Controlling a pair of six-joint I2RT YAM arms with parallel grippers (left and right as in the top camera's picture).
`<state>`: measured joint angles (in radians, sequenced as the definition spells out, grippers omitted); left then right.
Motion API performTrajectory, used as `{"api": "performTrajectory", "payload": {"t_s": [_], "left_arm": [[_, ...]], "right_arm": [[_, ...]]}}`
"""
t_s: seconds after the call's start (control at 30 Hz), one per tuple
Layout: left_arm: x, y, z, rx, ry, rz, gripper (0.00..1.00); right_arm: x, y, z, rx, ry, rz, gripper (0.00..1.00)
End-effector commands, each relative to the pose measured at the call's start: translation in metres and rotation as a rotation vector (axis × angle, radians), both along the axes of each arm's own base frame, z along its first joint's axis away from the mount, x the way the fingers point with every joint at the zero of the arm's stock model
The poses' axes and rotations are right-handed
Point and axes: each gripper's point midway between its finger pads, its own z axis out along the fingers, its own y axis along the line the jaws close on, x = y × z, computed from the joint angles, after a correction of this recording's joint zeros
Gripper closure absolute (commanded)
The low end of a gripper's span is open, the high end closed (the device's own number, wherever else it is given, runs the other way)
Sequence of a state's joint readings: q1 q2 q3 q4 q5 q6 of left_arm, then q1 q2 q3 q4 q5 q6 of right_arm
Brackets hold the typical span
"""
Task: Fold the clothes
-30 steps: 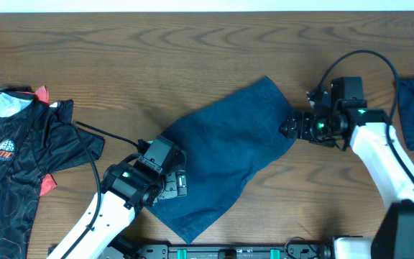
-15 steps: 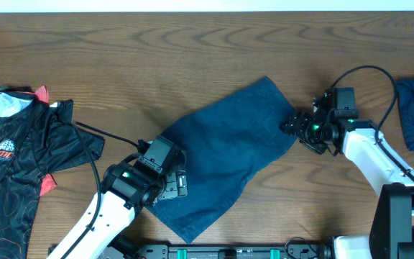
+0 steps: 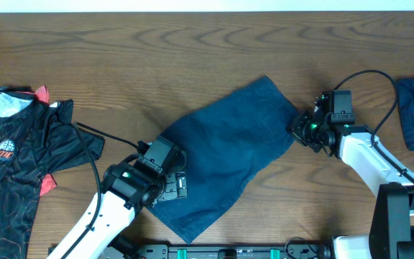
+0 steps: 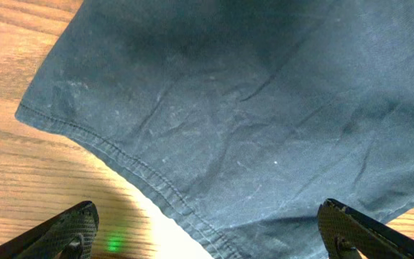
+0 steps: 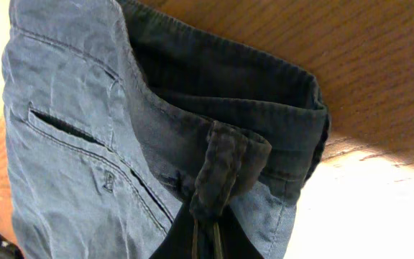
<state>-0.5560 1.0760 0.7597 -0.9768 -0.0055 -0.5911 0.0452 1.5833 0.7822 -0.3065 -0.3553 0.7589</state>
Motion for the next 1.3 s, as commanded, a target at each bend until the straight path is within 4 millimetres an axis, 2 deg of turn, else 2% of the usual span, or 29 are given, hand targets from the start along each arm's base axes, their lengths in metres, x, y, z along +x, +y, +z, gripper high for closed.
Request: {"api": "performTrajectory", "payload": {"t_s": [0.0,0.07,0.13,0.23,0.5,0.6,0.67,0.73,0.83,1.0,1.27], "left_arm": [[-0.004,-0.003,0.0,-0.029,0.02,0.013,0.01],[-0.012,-0.011,-0.001,-0.076,0.059,0.001,0.0],[-0.021,-0.017,-0.005,-0.114,0.105,-0.008,0.03],[-0.034,-0.014,-0.011,-0.104,0.158,-0.014,0.09],[-0.08,-0.008,-0.024,-0.015,0.288,-0.069,0.08],[-0.082,-0.024,-0.027,-0.045,0.26,-0.114,0.08],[-0.083,-0.05,-0.025,-0.131,0.242,-0.175,0.08],[-0.087,-0.068,-0.023,-0.175,0.224,-0.209,0.08],[-0.091,-0.078,-0.024,-0.175,0.202,-0.235,0.07],[-0.1,-0.078,-0.029,-0.138,0.212,-0.227,0.07],[-0.115,-0.066,-0.055,-0.085,0.254,-0.229,0.07]], "right_arm": [[0.0,0.0,-0.004,-0.008,0.009,-0.02,0.99],[0.001,-0.001,-0.004,-0.012,0.007,-0.026,0.99],[0.001,-0.002,-0.004,-0.015,0.005,-0.032,0.99],[0.003,-0.003,-0.003,-0.017,0.0,-0.036,0.99],[0.003,-0.003,-0.003,-0.019,-0.001,-0.037,0.99],[0.003,-0.003,-0.003,-0.019,-0.001,-0.037,0.99],[0.003,-0.003,-0.003,-0.019,-0.001,-0.037,0.99],[0.003,-0.003,-0.003,-0.018,-0.001,-0.036,0.99],[0.003,-0.002,-0.003,-0.012,0.0,-0.033,0.99],[0.002,-0.002,-0.003,-0.012,0.0,-0.033,0.99],[0.002,0.001,-0.002,0.002,0.001,-0.025,0.99]]}}
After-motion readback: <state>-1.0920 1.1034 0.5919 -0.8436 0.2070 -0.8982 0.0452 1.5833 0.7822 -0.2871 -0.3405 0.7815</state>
